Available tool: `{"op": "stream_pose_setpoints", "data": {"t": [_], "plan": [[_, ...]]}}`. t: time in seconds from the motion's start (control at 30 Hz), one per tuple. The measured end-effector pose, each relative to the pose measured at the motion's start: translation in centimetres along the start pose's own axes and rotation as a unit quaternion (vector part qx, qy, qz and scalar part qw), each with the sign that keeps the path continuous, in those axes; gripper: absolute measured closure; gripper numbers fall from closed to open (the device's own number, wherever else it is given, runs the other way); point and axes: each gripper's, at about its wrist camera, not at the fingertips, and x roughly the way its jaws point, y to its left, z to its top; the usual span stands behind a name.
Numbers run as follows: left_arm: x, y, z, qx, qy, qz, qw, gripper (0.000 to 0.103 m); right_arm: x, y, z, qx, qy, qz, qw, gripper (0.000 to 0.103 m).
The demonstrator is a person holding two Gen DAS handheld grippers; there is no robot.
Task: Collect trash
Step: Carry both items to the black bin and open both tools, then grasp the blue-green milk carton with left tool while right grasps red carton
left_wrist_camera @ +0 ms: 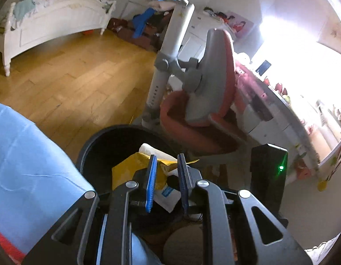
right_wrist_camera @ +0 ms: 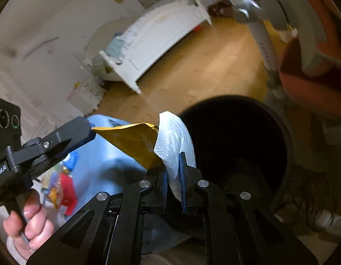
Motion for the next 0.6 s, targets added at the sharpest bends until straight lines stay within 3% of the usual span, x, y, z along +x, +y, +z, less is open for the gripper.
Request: {"op": "stream_pose_setpoints", "data": {"t": [0.07, 0.13, 0.17, 0.23, 0.3, 0.43, 0.6], "plan": [[0.1, 0.2, -0.2, 0.003, 0.001, 0.01, 0.9999, 0.081, -0.1, -0.6, -0.4, 0.007, 0.005, -0.005, 1.0, 0.074], [0.2, 0.1, 0.2, 0.01, 0.005, 0.016, 0.9998, 0.079, -0.3, -1.3, -0.3, 0.014, -0.006, -0.021, 1.0, 0.031], [-0.3, 0.0, 0.1, 0.014, 0.008, 0.026, 0.9995, 0.077, -0.4, -1.1, 0.1, 0.017, -0.017, -0.026, 0.999, 0.023], [-1.7, -0.2, -0.6, 0.021, 0.003, 0.046, 0.9987, 0.054, -1.2, -0.9, -0.1, 0.015, -0.034, -0.03, 0.999, 0.02], [-3.5, -0.3, -1.3, 0.028, -0.013, 0.059, 0.9978, 0.041, -1.3, -0.3, 0.0, 0.008, -0.036, -0.021, 0.999, 0.02], [-8.1, -0.3, -3.4, 0.043, -0.044, 0.093, 0.9938, 0.028, -1.0, 2.0, 0.6, -0.015, -0.038, 0.008, 0.999, 0.02], [-15.1, 1.2, -6.9, 0.061, -0.075, 0.17, 0.9806, 0.021, -0.3, 8.7, -0.1, -0.09, -0.014, 0.06, 0.994, 0.02]]}}
